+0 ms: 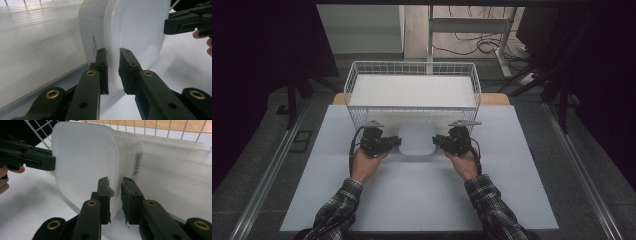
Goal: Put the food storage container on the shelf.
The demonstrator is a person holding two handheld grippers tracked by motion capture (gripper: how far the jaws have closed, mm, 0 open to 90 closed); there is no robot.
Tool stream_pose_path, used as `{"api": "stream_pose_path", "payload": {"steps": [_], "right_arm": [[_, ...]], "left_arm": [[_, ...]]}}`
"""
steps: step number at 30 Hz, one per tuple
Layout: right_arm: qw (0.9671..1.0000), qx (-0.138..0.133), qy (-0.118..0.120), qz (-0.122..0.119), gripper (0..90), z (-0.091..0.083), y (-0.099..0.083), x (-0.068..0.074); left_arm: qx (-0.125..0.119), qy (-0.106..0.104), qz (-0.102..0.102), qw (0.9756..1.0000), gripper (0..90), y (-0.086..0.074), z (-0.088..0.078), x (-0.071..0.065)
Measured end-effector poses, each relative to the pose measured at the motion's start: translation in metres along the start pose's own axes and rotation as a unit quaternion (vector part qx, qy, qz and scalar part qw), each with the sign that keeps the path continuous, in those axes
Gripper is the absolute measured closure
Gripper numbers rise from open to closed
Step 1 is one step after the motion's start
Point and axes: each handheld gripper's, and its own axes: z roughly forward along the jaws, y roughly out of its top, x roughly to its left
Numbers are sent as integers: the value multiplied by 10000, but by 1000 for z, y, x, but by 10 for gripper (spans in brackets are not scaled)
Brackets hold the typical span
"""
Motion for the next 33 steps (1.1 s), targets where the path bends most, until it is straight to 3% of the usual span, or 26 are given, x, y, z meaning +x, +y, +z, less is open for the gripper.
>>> {"api": "stream_pose_path", "payload": {"steps": [5,8,12,18,24,28,33], "right_arm": [[10000,-38,5,-2,735,2,4,-3],[9998,-33,-140,-118,691,7,7,-1],[9999,-46,-132,72,655,13,10,-6],[9985,-167,-494,-178,671,18,18,-3],[9984,-174,-510,-190,702,20,22,-5],[9982,-185,-504,-263,723,16,22,-5],[9983,-252,-389,-350,754,8,21,-1]], "left_arm": [[-69,-39,-14,10000,771,3,1,4],[-154,117,117,9997,743,6,3,3],[-174,407,376,9983,734,12,5,1],[-345,668,417,9963,678,18,10,5],[-522,749,385,9951,613,17,10,9],[-699,568,238,9956,541,15,2,11],[-757,510,351,9952,433,11,-9,2]]}}
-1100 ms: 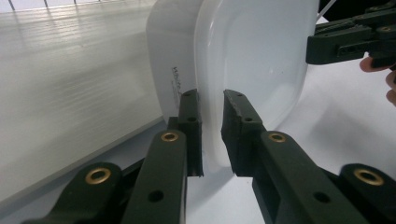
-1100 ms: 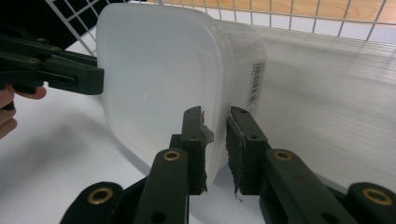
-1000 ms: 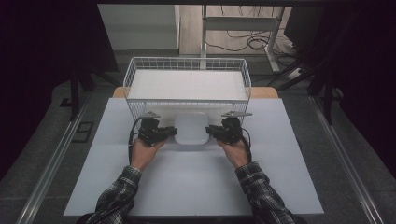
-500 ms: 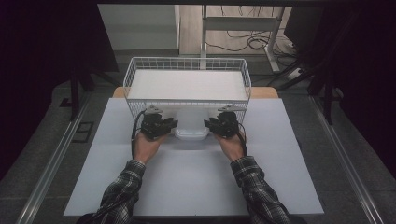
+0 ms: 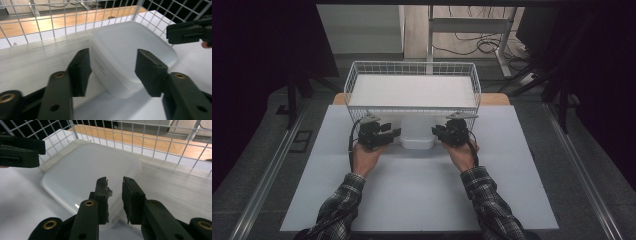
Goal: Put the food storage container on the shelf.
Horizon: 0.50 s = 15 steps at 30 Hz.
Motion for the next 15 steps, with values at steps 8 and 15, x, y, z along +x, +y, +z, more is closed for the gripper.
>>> {"api": "stream_pose_path", "payload": {"steps": [8,15], "right_arm": [[9993,-63,354,-101,890,-20,-5,5],[9983,-70,574,-98,892,-30,-13,15]], "left_arm": [[51,-389,95,9992,259,-21,-21,-10],[177,-436,166,9988,87,-39,-37,-19]]}}
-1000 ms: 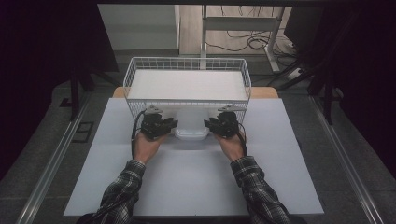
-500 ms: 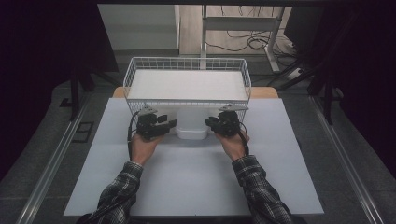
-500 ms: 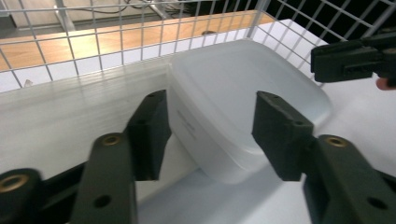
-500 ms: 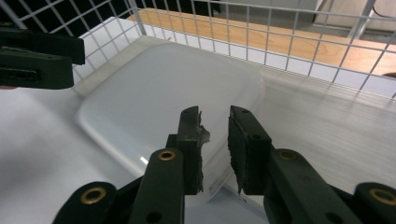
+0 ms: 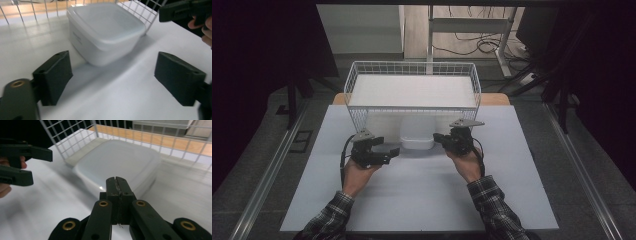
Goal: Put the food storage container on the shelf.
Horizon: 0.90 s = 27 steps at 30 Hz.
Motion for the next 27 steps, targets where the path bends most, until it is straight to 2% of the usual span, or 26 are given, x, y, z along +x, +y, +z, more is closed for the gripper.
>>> {"api": "stream_pose_path", "payload": {"steps": [1,4,6,8,11,17,24,27], "right_arm": [[10000,19,78,-34,892,-2,-3,5],[9997,68,109,-186,891,-3,-4,11],[9995,90,184,-249,890,-4,-6,16],[9990,130,206,-377,888,-2,-8,20],[9976,302,230,-578,884,5,-14,27],[9955,534,248,-739,884,27,-22,34],[9958,666,113,-614,889,48,-24,28],[9965,616,51,-567,890,53,-23,23]], "left_arm": [[31,13,29,10000,74,-8,-6,-5],[50,150,140,9998,49,-19,-16,-12],[41,211,194,9996,37,-23,-20,-14],[-29,319,311,9990,33,-34,-31,-20],[-123,375,442,9982,24,-46,-42,-25],[-33,570,668,9961,23,-66,-60,-35],[-88,689,683,9952,20,-77,-77,-37],[-91,663,613,9959,20,-81,-81,-36]]}}
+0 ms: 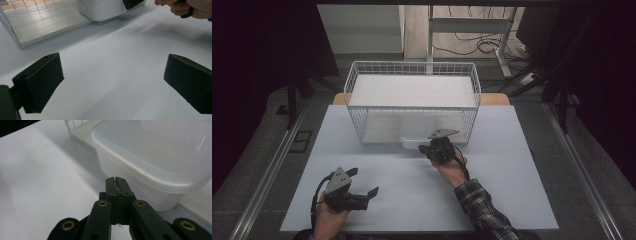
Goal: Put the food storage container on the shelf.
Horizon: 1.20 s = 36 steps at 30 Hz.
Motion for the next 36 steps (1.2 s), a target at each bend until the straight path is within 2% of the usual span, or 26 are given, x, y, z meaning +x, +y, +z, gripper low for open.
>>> {"api": "stream_pose_path", "payload": {"steps": [4,8,10,21,36], "right_arm": [[10000,-44,10,48,891,4,3,-4],[9999,-60,-4,103,891,9,6,-6],[10000,-62,-50,51,892,12,8,-8],[9996,-76,-284,43,892,23,17,-19],[9992,-49,-369,112,891,35,24,-27]], "left_arm": [[17,-54,-70,10000,20,-2,-1,0],[59,-64,25,10000,43,-2,0,-2],[98,-52,90,9999,44,-3,1,-2],[193,-66,121,9997,38,-4,5,-2],[338,-130,21,9993,39,-4,7,-1]]}}
